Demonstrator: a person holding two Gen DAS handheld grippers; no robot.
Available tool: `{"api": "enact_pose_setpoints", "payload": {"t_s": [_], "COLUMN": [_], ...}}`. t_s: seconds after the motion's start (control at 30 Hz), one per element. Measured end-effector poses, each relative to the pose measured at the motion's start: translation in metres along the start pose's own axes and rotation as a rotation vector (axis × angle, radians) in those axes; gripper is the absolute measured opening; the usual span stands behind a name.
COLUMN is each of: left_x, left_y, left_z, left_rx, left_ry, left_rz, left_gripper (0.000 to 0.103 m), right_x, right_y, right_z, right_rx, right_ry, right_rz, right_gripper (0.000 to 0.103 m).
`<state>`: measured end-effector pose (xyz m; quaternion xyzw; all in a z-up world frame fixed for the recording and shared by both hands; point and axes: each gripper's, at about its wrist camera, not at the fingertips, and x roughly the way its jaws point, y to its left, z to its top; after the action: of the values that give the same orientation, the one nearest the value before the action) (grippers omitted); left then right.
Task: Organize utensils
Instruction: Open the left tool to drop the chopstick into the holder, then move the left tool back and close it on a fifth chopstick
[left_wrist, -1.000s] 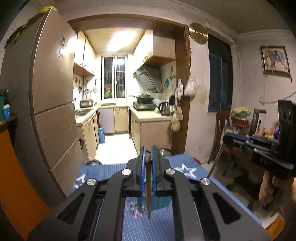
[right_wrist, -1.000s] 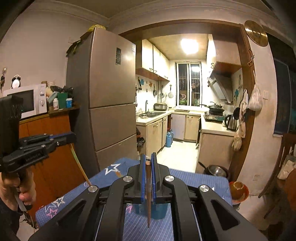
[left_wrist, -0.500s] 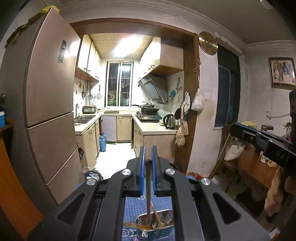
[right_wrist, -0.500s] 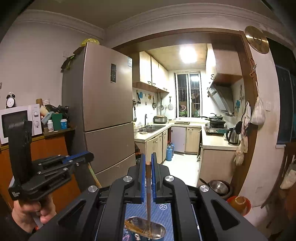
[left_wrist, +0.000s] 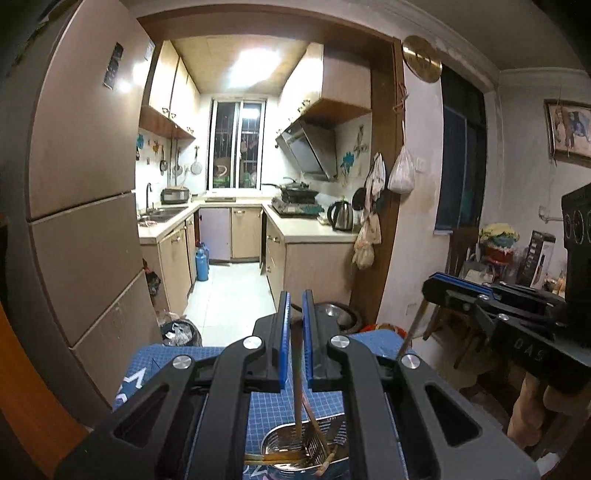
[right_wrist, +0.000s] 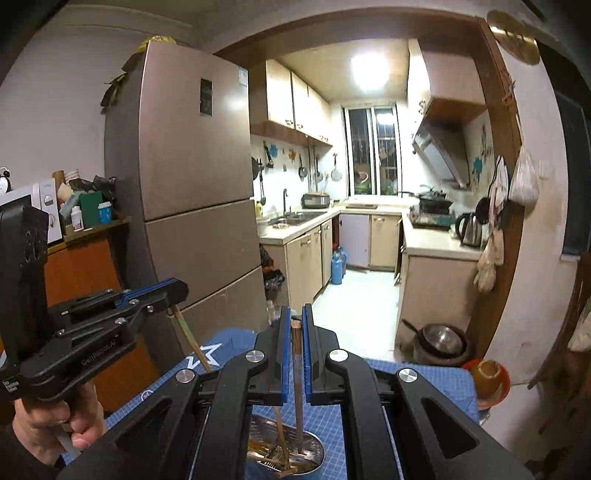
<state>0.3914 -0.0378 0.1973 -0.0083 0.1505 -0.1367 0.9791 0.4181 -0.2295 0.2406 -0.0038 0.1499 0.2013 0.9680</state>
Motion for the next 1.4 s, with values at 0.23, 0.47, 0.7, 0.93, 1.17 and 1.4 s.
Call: {"api": "enact_pose_setpoints", "payload": {"t_s": [0.23, 0.47, 0.7, 0.93, 1.17, 1.4], "left_x": [0.017, 0.02, 0.02, 0.007, -0.07, -0.11], "left_y": [0.004, 0.003, 0.005, 0.005, -0.022, -0.104], "left_z": [-0.024, -0.03, -0.032, -0.034, -0.063, -0.177], "left_rx": [-0.005, 0.005, -0.004, -0.005, 0.024, 0.095], "left_ry": [0.046, 0.06, 0.069, 0.041, -0.028, 0.158], "left_rz": [-0.005, -0.003, 0.003, 0.03, -0.015, -0.199], "left_gripper": [0.005, 0.005, 0.037, 0.058, 0.067, 0.069], "right_x": [0.019, 0.026, 0.027, 0.008, -0.11, -0.221], "right_y": [-0.002, -0.004, -0.004, -0.015, -0.021, -0.022], "right_z": [-0.02, -0.03, -0.031, -0.034, -0.089, -0.252], "right_rx": [0.004, 0.014, 0.02, 0.05, 0.012, 0.025], "right_ry": [0.038, 0.05, 0.052, 0.021, -0.001, 0.116], "right_rz": [0.01, 0.02, 0.029, 0.017, 0.018, -0.087], "right_gripper": [0.007, 0.007, 0.01, 0.03, 0.031, 0.031]}}
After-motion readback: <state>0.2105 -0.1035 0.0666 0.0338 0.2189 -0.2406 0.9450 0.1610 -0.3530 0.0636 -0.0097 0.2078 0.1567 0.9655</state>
